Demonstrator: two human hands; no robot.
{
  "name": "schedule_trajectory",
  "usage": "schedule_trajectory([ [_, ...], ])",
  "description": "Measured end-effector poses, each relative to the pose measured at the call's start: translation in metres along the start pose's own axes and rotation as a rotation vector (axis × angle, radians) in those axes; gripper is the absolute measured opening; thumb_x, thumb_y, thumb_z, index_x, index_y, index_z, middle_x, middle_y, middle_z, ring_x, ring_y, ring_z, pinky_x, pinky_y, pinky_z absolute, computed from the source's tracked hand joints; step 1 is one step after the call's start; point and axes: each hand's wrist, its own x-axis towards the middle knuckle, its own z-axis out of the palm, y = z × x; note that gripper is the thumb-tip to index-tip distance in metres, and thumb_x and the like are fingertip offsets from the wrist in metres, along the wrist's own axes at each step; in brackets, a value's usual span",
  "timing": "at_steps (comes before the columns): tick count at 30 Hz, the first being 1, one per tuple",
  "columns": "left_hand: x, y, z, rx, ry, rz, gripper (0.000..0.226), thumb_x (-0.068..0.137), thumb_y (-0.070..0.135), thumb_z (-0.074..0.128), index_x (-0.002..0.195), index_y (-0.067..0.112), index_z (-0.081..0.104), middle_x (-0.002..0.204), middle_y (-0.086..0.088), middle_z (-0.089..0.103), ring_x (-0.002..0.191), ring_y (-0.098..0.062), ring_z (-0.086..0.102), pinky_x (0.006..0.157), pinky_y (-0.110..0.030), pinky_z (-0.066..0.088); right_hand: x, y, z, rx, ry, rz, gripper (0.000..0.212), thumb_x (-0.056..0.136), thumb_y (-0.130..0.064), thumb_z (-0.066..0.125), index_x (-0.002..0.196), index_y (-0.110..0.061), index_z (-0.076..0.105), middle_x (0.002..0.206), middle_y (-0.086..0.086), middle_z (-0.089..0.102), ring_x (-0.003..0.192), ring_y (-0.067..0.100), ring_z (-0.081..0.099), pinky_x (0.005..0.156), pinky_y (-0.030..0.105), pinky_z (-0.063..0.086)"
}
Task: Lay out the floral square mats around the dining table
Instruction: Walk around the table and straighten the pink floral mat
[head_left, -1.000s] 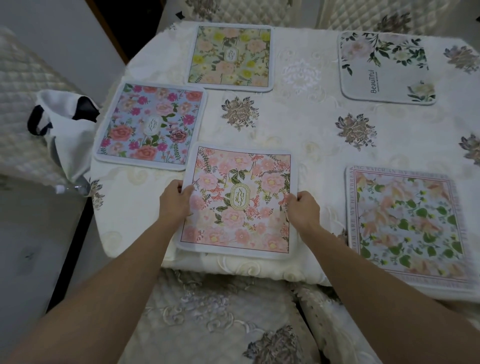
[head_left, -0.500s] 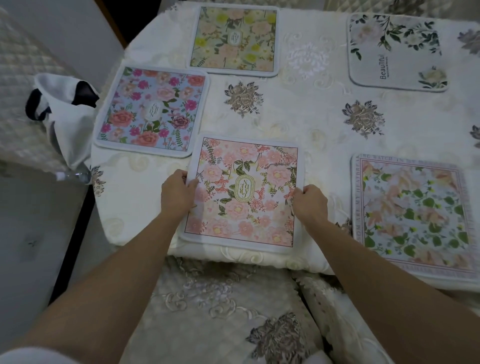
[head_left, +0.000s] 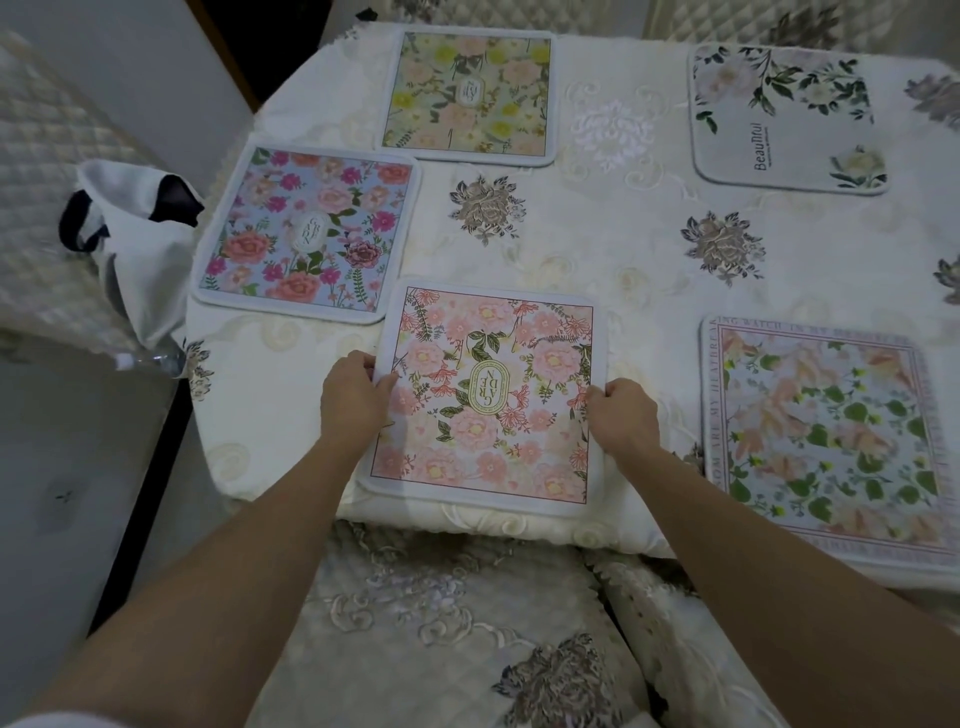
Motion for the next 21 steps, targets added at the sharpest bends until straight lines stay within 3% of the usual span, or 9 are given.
schedule_trajectory([
  [7,-0.002,-0.001,0.004,0.059,0.009,0.026,0.038,0.092,0.021,0.065,0.125,0.008,0.052,0.113,-0.017,0.054,0.098,-0.03,0.055,0.08,-0.032,0.039,0.002,-0.001,-0.003,-0.034,-0.035,-0.02,0.029,0.096,-0.029,0.045,0.072,-0.014,0.046,0.075,0.006,0.057,0.069,0.027,0.054,0.057,0.03,0.038],
  [12,-0.004,0.0,0.006,0.193,0.051,0.105,0.04,0.09,0.017,0.065,0.127,0.005,0.053,0.116,-0.022,0.052,0.102,-0.039,0.053,0.083,-0.045,0.045,-0.003,-0.002,-0.003,-0.112,0.046,-0.044,0.025,0.094,-0.031,0.052,0.102,-0.007,0.054,0.102,0.01,0.057,0.089,0.03,0.058,0.072,0.038,0.049],
  [14,-0.007,0.004,0.009,0.321,0.086,0.202,0.043,0.088,0.013,0.064,0.129,0.006,0.053,0.121,-0.022,0.051,0.109,-0.04,0.049,0.082,-0.048,0.045,-0.01,-0.003,0.002,-0.273,0.203,-0.165,0.029,0.091,-0.025,0.056,0.112,-0.006,0.051,0.111,0.013,0.05,0.094,0.03,0.054,0.072,0.04,0.05],
  [16,-0.009,0.011,0.013,0.394,0.085,0.288,0.045,0.088,0.018,0.06,0.132,0.014,0.05,0.135,-0.017,0.046,0.123,-0.036,0.044,0.092,-0.051,0.043,-0.016,-0.006,0.012,-0.448,0.301,-0.403,0.034,0.088,-0.018,0.058,0.118,-0.004,0.052,0.114,0.016,0.051,0.098,0.031,0.053,0.072,0.039,0.051],
  [19,-0.01,0.02,0.028,0.481,-0.015,0.464,0.045,0.095,0.034,0.046,0.139,0.023,0.042,0.153,-0.008,0.035,0.141,-0.028,0.031,0.111,-0.052,0.031,-0.023,-0.015,0.038,-0.481,0.24,-0.715,0.044,0.085,-0.015,0.058,0.127,-0.003,0.052,0.13,0.019,0.052,0.116,0.035,0.052,0.09,0.045,0.051],
  [21,-0.01,0.024,0.04,0.507,-0.08,0.49,0.049,0.099,0.04,0.037,0.147,0.031,0.033,0.16,-0.002,0.024,0.147,-0.022,0.02,0.117,-0.053,0.018,-0.028,-0.024,0.056,-0.485,0.15,-0.77,0.051,0.091,-0.022,0.052,0.139,-0.006,0.042,0.146,0.017,0.043,0.136,0.034,0.039,0.109,0.048,0.039],
])
